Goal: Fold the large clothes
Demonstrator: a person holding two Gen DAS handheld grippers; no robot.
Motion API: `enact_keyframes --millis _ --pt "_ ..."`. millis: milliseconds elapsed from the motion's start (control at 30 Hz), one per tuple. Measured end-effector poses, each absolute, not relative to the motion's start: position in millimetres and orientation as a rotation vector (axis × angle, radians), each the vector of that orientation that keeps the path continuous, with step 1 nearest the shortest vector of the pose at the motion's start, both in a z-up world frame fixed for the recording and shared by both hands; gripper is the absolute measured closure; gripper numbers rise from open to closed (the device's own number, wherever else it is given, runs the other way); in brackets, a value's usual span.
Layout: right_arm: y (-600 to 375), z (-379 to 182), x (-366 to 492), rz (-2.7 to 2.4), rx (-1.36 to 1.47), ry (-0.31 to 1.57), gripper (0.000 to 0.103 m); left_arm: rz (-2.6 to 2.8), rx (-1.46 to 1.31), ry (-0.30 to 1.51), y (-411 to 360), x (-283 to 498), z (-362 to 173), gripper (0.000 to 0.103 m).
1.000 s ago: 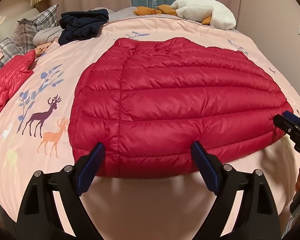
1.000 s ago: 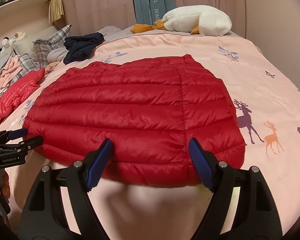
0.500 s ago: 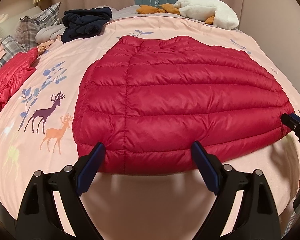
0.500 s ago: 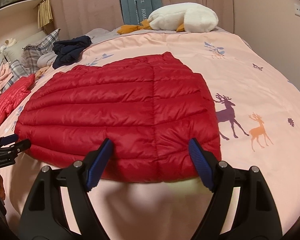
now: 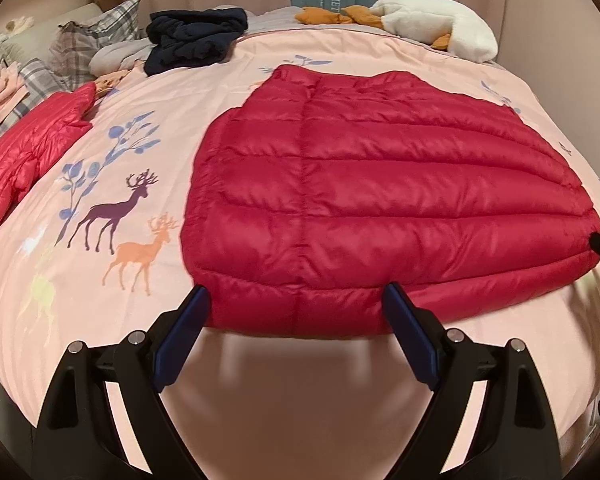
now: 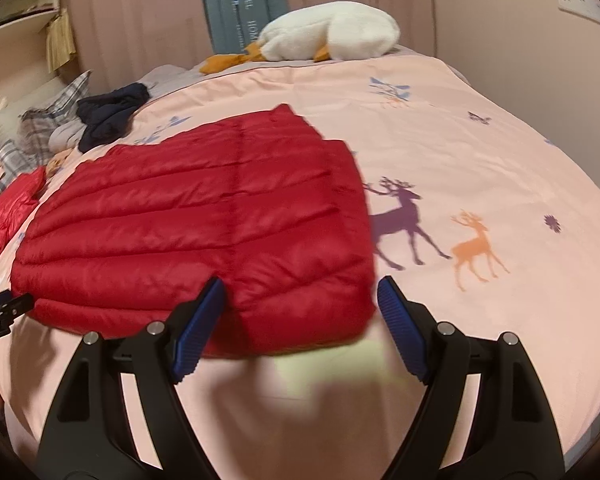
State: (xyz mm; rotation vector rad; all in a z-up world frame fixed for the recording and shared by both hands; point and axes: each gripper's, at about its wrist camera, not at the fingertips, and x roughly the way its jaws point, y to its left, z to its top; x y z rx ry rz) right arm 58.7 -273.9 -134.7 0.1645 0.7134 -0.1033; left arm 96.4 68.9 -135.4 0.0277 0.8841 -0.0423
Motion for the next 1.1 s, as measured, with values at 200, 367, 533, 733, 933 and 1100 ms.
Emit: enact_keyframes --millis 200,367,533,733,933,1100 --pt "-289.3 -133.4 54.2 -0.148 0.183 0.712 0.023 0.012 0.013 0.892 83.7 98.2 -135.8 0.014" --pt "-295.7 -129.2 51.5 -0.167 0.19 0.7 0.023 0.063 -0.014 0.896 102.7 99.6 -132.8 0.014" --pt "-297.1 -117.6 47.5 -0.18 0.185 0.675 0.023 0.133 -0.002 0.87 114.5 97.8 -121.2 0.007" --pt "-290.4 -96.5 39.9 -0.18 0.168 0.642 0.015 0.149 -0.009 0.807 120.3 88.9 -91.1 0.005" --pt "-270.6 -68.0 30.8 -0.151 0.156 0.613 0.004 0.095 0.014 0.728 102.3 76.7 -54.4 0.002" --pt "-251.3 -46.6 21.3 -0.112 0.141 0.597 0.002 0.05 0.026 0.684 85.9 65.1 -28.3 0.001"
